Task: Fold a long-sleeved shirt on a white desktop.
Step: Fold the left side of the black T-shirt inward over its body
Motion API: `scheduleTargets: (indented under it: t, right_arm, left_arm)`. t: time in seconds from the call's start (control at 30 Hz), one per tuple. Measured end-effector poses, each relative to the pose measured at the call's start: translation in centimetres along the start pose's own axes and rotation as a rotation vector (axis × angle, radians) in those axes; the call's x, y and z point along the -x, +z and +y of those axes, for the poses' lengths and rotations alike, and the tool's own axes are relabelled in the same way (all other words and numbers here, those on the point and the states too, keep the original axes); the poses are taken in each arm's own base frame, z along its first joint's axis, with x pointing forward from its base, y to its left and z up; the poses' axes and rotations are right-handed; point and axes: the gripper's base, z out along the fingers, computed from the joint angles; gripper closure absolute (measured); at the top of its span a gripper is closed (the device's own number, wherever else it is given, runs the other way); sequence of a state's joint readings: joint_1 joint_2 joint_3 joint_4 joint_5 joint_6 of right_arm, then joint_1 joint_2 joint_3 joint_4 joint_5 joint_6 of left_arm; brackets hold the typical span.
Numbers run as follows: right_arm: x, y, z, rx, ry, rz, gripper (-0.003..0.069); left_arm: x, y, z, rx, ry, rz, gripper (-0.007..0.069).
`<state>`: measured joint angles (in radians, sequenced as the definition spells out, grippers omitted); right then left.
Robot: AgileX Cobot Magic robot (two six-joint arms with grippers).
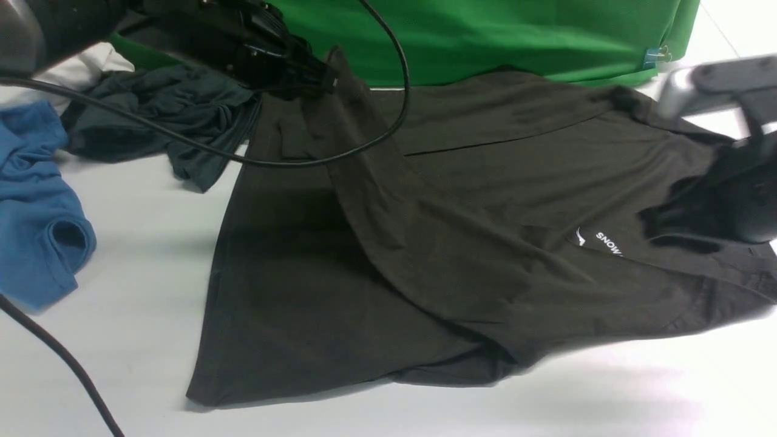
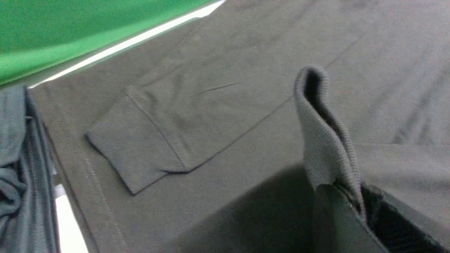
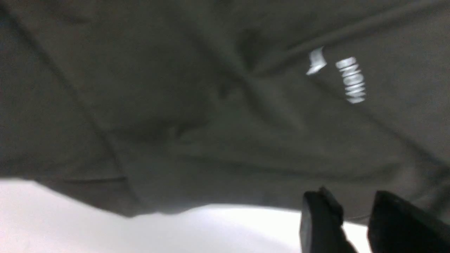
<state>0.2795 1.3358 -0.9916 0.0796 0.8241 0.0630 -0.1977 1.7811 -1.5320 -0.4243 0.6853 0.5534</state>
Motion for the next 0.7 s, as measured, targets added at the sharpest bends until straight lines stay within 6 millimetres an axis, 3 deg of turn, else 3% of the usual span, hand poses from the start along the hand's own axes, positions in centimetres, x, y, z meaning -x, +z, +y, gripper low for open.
scheduleTargets:
  t: [0.1, 0.13, 0.23, 0.3, 0.33, 0.47, 0.5, 0.57, 0.6, 0.67, 0.7]
  right_arm:
    - [0.0, 0.6, 0.1, 0.013, -0.008, 0.019, 0.0414]
    - [0.0, 0.7, 0.1, 0.018, -0.021, 0.023, 0.0387]
    - [0.0, 0.7, 0.3, 0.035, -0.027, 0.024, 0.0375]
    - [0.0, 0.7, 1.0, 0.077, -0.081, 0.024, 0.0372]
    - [-0.1, 0.7, 1.1, 0.081, -0.081, 0.025, 0.0372]
    - [-0.7, 0.6, 5.1, 0.178, -0.249, 0.012, 0.0372]
    - [-0.7, 0.6, 5.1, 0.178, -0.249, 0.01, 0.0372]
    - [-1.6, 0.4, 8.3, 0.242, -0.357, -0.012, 0.0395]
    - [-1.6, 0.4, 8.6, 0.248, -0.364, -0.018, 0.0399]
    - [-2.7, -0.1, 12.0, 0.32, -0.467, -0.068, 0.0496]
    - [-2.9, -0.2, 12.7, 0.334, -0.482, -0.079, 0.0515]
  left_arm:
    - [0.5, -1.3, -0.3, -0.001, 0.005, -0.024, 0.0577]
    - [1.2, -3.2, -0.8, -0.002, 0.003, -0.072, 0.0577]
    - [2.0, -5.6, -1.5, -0.011, -0.005, -0.137, 0.0577]
    - [2.9, -8.8, -2.5, -0.021, 0.004, -0.217, 0.0577]
    - [2.9, -9.0, -2.7, -0.023, 0.004, -0.225, 0.0577]
    - [3.8, -13.2, -5.4, -0.058, 0.061, -0.331, 0.0577]
    - [3.9, -13.4, -5.6, -0.061, 0.067, -0.336, 0.0577]
    - [4.0, -14.3, -6.9, -0.085, 0.096, -0.358, 0.0577]
    - [4.1, -14.3, -7.0, -0.088, 0.101, -0.359, 0.0577]
    - [4.1, -14.2, -7.7, -0.104, 0.117, -0.359, 0.0577]
    - [4.1, -14.2, -7.8, -0.106, 0.119, -0.359, 0.0577]
